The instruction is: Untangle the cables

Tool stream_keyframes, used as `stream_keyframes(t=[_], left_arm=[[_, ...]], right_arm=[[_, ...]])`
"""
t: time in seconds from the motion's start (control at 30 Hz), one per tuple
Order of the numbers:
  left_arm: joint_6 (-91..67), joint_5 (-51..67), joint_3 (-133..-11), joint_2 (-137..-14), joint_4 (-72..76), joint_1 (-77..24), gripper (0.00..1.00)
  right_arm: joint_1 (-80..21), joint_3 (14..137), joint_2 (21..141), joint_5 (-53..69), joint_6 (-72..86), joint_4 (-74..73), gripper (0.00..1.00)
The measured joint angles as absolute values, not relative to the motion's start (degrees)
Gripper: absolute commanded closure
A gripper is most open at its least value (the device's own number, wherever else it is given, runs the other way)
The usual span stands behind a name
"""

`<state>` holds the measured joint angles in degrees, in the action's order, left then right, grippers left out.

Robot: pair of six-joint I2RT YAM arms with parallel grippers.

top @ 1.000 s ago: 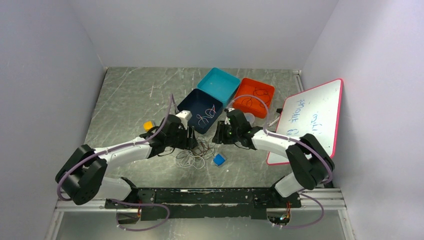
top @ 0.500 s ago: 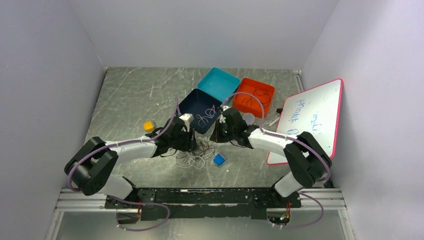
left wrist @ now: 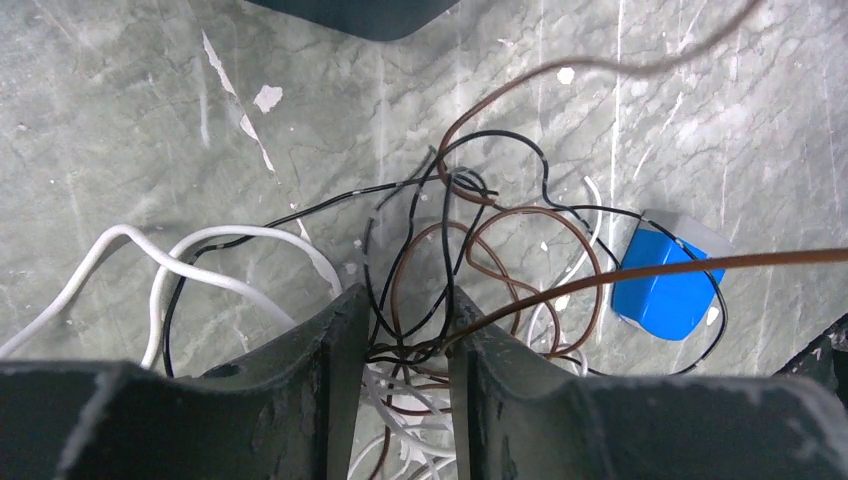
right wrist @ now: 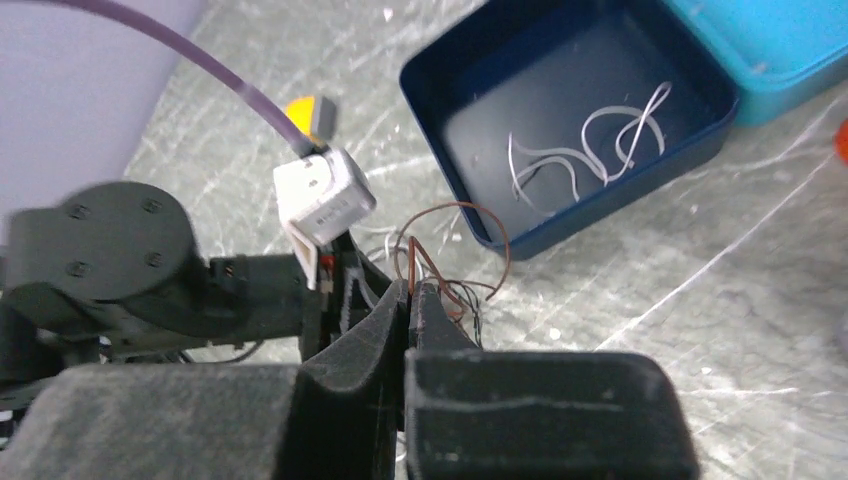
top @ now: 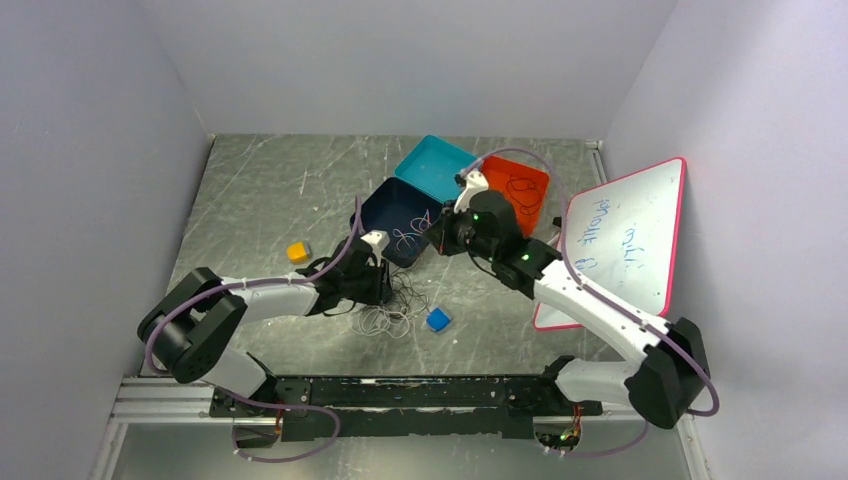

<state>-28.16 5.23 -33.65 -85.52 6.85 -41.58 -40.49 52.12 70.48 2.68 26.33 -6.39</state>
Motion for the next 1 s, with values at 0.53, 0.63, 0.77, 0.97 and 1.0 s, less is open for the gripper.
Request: stream_keyframes(t=[0.53, 0.63, 0.77, 0.97, 1.0], left_arm=[[-28.56, 4.10, -32.84, -85.84, 8.78, -41.89, 0.67], [-28.62, 4.05, -32.80, -85.84, 8.88, -41.91, 0.67], [-28.91, 3.95, -32.51, -85.86, 9.52, -41.98, 0.68], [-28.97, 3.66, -32.49, -86.04, 9.85, -42.11, 0.70], [-28.99, 3.64, -32.49, -86.06, 9.87, -42.13, 0.71]], right_arm=[[-40.49, 72.27, 62.57, -13.74, 16.36, -16.43, 1.00], [-40.49, 74.91, 61.52, -17.58, 14.00, -16.99, 1.00], [-40.49, 78.26, 60.49, -22.37, 10.74, -17.19, 1.00], [-40.49, 83.90, 60.51, -28.97, 5.10, -16.29, 1.00], [-40.49, 84.64, 60.55, -30.09, 4.21, -15.81, 1.00]])
